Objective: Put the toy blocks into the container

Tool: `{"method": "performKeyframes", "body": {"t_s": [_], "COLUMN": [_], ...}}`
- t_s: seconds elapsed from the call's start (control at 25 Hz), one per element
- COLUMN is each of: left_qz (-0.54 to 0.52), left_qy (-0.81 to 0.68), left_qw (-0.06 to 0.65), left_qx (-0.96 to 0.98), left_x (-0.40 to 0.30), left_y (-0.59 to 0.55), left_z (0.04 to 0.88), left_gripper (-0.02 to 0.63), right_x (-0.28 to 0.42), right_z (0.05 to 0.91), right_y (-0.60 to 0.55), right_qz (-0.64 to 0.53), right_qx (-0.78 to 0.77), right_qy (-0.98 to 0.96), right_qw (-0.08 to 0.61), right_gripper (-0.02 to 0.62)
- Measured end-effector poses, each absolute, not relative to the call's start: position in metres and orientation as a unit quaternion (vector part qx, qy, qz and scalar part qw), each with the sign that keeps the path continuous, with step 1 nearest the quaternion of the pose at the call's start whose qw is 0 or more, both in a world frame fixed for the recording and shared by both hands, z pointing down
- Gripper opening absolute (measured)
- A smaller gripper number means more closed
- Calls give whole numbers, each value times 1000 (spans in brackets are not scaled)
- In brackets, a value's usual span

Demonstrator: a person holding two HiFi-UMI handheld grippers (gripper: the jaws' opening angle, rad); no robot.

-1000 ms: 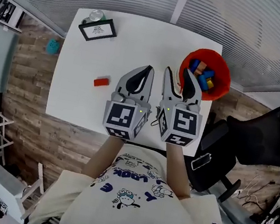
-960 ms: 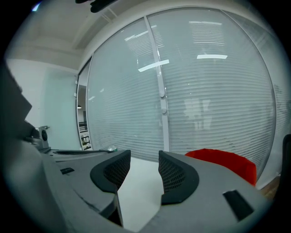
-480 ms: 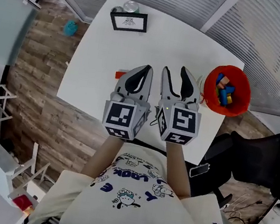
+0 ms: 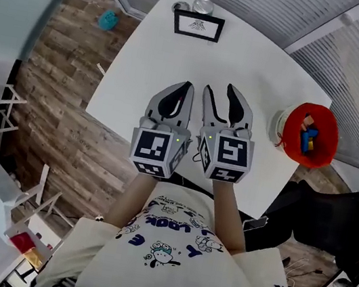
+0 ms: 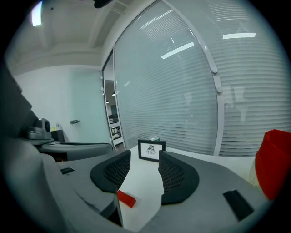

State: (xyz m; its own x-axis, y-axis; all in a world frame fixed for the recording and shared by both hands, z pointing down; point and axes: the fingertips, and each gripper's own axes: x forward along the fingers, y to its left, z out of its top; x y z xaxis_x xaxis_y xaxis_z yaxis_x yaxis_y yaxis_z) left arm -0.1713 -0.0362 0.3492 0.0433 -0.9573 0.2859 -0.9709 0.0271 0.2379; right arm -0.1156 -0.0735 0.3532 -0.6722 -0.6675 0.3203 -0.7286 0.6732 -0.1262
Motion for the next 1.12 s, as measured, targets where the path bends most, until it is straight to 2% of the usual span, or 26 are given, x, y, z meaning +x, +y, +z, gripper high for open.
{"method": "performKeyframes", "body": {"t_s": [0.2, 0.88, 1.12], "left_qz": [21, 18, 17], "left_qy": [-702, -724, -729], "left_qw": [202, 250, 264], "left_qx": [683, 642, 631], "left_x": [-195, -241, -245], "left_y": [-29, -7, 1], "left_z": [362, 404, 417], "left_gripper": [31, 31, 31], "right_x": [-139, -185, -187], "right_z": [367, 442, 467], "right_y": [-71, -44, -35], "right_qz": [127, 125, 138], "right_qx": [368, 291, 266], "right_qy": [-910, -914, -911], "right_qw": [140, 255, 284], "right_gripper": [190, 196, 228]}}
